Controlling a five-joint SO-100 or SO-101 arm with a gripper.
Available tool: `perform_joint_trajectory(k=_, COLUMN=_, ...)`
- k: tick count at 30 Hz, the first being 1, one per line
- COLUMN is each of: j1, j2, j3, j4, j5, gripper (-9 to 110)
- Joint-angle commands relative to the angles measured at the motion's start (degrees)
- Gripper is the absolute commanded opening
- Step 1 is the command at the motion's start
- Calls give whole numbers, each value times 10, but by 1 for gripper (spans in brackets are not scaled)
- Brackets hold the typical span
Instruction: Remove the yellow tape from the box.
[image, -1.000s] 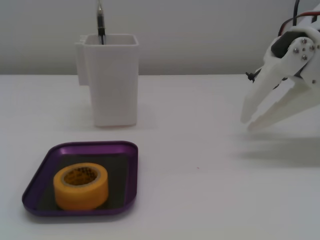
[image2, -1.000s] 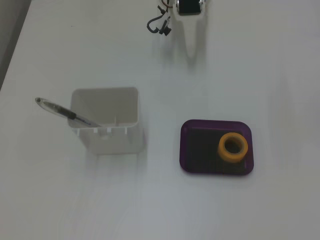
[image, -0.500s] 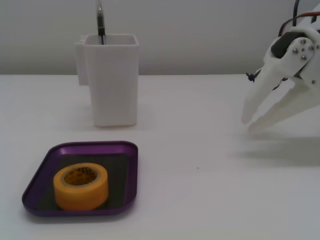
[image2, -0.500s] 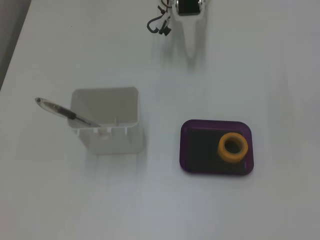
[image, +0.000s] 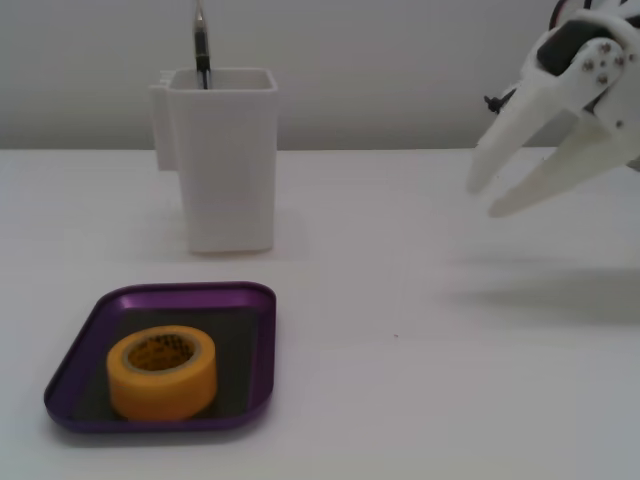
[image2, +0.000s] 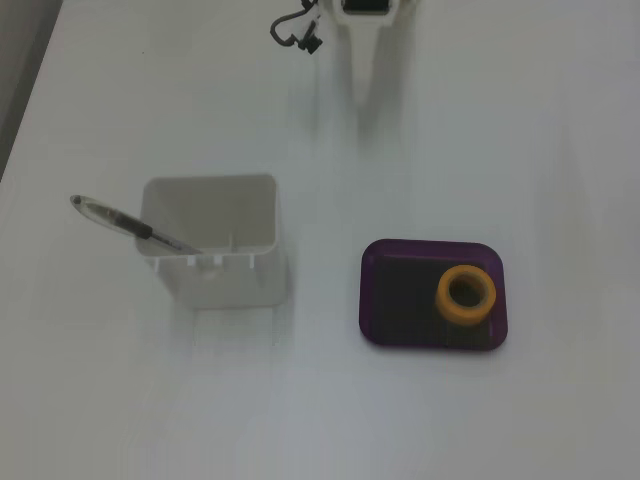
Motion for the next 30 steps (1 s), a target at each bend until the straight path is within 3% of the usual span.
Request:
perform_joint_trajectory(k=1, j1=-40, j2=-192, j3=-163, j4=-5, j5=-5, gripper=12)
perform_joint_trajectory(k=8, j1=-149, j2=-569, j3=-485, j4=-5, j5=42, gripper=12)
perform_joint_trajectory(k=16, j1=-163, j2=-940, j3=-840, j4=-4, j5=64, gripper=12)
perform_joint_trajectory(k=23, j1=-162, j2=-1138, j3=-1047, j4=54, j5=62, gripper=12)
perform_joint_trajectory(k=30, j1=-134, j2=-1233, j3=-1172, j4=101, j5=58, gripper=12)
